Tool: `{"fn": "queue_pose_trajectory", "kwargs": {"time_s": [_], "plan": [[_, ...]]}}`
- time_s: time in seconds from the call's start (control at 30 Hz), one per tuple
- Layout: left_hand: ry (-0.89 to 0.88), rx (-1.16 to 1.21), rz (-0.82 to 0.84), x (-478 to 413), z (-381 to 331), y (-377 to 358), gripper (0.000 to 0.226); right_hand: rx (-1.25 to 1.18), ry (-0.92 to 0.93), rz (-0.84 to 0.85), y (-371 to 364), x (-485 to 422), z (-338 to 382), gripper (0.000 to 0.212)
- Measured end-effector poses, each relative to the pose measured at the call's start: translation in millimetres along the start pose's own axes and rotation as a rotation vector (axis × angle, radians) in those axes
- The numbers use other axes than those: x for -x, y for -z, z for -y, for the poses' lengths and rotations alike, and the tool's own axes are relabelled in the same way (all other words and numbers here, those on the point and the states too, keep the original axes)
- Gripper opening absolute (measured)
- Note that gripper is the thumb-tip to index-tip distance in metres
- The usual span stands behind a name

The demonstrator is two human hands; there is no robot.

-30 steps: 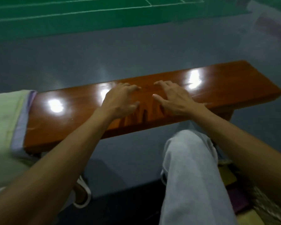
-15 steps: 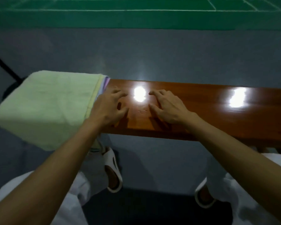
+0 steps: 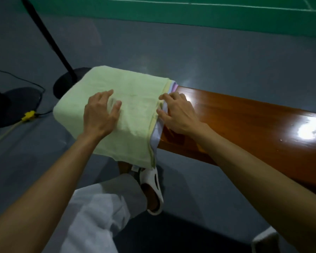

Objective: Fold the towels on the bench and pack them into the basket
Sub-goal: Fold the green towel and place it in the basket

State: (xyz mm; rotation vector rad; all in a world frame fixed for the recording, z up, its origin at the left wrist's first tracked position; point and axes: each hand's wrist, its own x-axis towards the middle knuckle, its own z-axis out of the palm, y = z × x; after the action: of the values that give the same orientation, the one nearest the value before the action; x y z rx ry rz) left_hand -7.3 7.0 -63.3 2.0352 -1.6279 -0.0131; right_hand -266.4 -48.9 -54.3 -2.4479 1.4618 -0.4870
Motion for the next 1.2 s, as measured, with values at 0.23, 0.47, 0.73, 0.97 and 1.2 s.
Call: {"fn": "queue_pose_trajectory", "kwargs": {"time_s": [0.23, 0.47, 0.73, 0.97, 1.2], "plan": [[0.157, -0.092, -0.094, -27, 44, -2, 0.051, 0.121, -0.093, -0.129, -22, -33, 20, 0.049], [0.322, -0.181, -0.136, -52, 49, 0, 0.023, 0.09, -0.133, -0.15, -27, -57, 30, 0.022], [0.125, -0.085, -0.338, -44, 20, 17, 0.008, -0.06, -0.057, -0.332, -10, -49, 31, 0.005], [-0.086, 0.017, -0.31, -38, -59, 31, 0.015, -0.231, -0.148, -0.511, 50, -13, -5, 0.009], [-0.218, 0.069, -0.002, -3, -156, -24, 0.015, 0.008, -0.318, -0.352, 90, 81, -120, 0.008]]}}
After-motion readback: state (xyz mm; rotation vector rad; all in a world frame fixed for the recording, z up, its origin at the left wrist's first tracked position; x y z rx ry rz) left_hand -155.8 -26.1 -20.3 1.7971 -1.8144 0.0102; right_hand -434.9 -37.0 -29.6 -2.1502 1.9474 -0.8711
